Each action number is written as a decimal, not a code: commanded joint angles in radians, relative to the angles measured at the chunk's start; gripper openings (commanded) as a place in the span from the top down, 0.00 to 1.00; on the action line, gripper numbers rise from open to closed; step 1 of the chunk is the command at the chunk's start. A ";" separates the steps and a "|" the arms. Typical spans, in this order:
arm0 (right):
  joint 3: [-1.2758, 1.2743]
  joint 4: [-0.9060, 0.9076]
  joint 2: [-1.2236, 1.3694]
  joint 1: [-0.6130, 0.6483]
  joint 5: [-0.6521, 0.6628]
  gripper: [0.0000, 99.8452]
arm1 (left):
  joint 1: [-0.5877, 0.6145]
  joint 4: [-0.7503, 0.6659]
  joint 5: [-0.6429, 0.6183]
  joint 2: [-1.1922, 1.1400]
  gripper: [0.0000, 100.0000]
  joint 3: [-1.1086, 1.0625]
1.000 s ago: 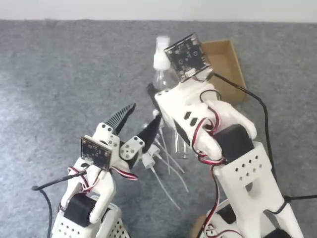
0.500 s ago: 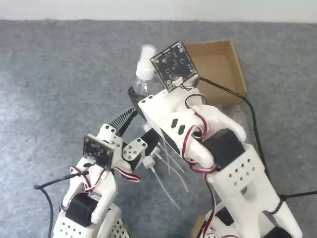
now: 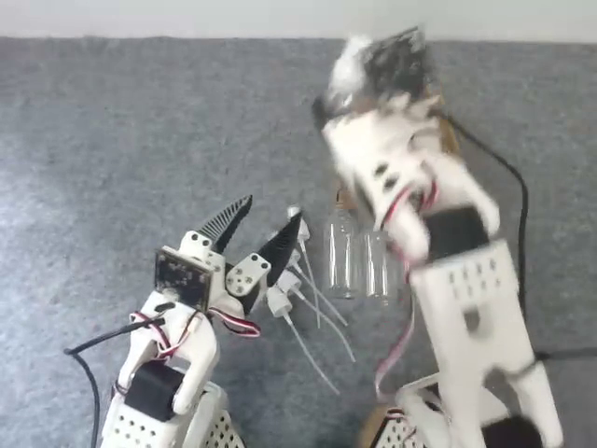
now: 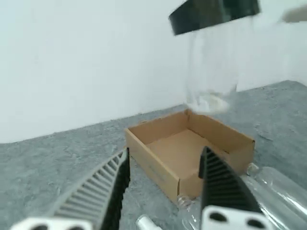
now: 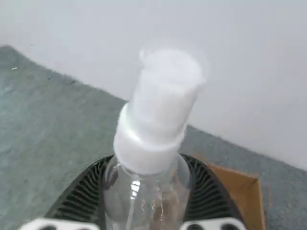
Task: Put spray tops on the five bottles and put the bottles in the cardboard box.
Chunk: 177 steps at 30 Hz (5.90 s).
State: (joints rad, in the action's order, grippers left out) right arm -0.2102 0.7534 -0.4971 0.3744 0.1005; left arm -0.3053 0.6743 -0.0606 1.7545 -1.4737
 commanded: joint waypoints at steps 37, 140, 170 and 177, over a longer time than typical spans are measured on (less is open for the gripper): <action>0.422 -0.645 1.024 -0.154 -0.130 0.99 | 0.014 -0.049 -0.012 0.018 0.89 -0.021; 0.506 0.369 0.160 -0.624 -0.071 0.76 | 0.014 -0.051 0.028 0.015 0.89 -0.021; 0.512 0.203 0.740 -0.595 0.261 0.67 | 0.009 -0.051 0.029 0.014 0.89 -0.025; 0.512 0.196 0.800 -0.576 0.258 0.67 | 0.009 -0.051 0.029 0.014 0.89 -0.025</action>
State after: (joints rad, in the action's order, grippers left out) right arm 0.2409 0.9743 0.3130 -0.2409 0.3414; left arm -0.2900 0.6651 -0.0453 1.7530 -1.5060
